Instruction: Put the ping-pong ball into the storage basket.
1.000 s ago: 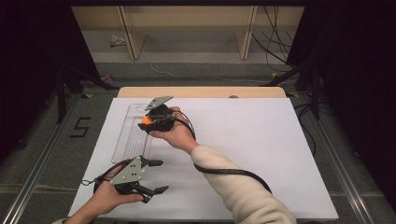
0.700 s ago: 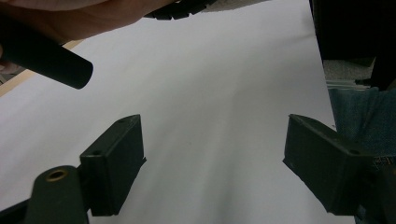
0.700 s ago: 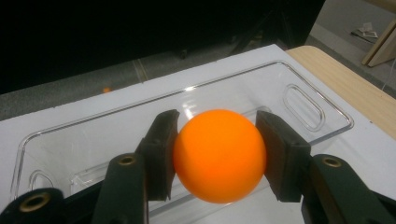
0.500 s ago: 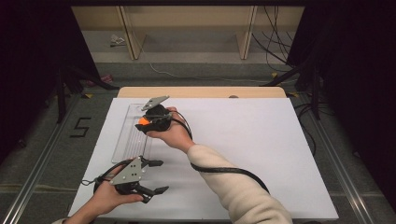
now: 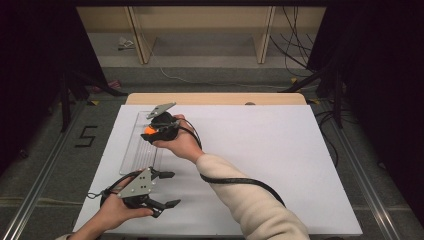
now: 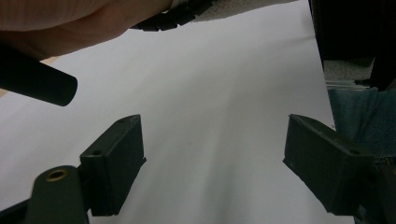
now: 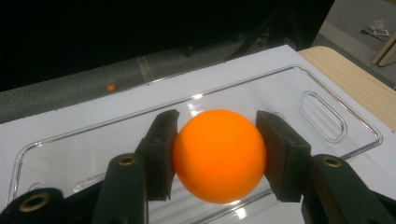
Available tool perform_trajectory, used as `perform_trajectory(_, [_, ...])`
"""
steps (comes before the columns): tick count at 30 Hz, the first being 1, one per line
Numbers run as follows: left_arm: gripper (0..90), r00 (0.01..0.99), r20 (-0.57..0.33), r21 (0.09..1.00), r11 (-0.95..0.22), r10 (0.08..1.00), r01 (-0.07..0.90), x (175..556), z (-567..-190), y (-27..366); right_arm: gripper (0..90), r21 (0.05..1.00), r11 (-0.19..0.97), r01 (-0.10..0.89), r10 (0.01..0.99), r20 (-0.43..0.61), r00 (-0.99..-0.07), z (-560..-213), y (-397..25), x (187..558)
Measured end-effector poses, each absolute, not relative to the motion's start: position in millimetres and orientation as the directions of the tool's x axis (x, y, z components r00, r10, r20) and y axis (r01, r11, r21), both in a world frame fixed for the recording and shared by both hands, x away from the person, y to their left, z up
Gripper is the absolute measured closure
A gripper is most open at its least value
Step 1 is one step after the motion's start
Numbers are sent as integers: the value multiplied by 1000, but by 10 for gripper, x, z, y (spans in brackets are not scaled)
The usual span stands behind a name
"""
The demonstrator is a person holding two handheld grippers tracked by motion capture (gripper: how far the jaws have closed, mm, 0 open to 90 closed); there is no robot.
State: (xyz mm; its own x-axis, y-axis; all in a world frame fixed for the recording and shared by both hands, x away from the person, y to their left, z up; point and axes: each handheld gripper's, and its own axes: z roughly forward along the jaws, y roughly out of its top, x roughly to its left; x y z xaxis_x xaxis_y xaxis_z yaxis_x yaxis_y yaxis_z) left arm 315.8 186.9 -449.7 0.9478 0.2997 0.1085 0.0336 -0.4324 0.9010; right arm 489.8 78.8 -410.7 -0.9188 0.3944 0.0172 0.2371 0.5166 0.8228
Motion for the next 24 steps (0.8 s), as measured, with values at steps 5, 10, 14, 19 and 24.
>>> perform_trajectory(5, [196,948,108,901,-432,300,34,3158,-4496,1870,513,820,522,236,390,17,-921,-4111,820,4905])
perform_trajectory(10, [195,948,110,901,-433,297,32,3159,-4497,1869,513,818,525,235,387,16,-922,-4107,854,4915])
perform_trajectory(14, [195,949,110,901,-433,297,32,3159,-4497,1870,513,817,528,233,387,13,-922,-4107,871,4925])
perform_trajectory(19, [195,949,110,901,-433,297,31,3159,-4497,1870,513,816,530,232,385,12,-923,-4108,887,4932])
perform_trajectory(24, [195,948,109,901,-433,298,33,3157,-4498,1869,513,814,533,232,386,11,-923,-4117,910,4942])
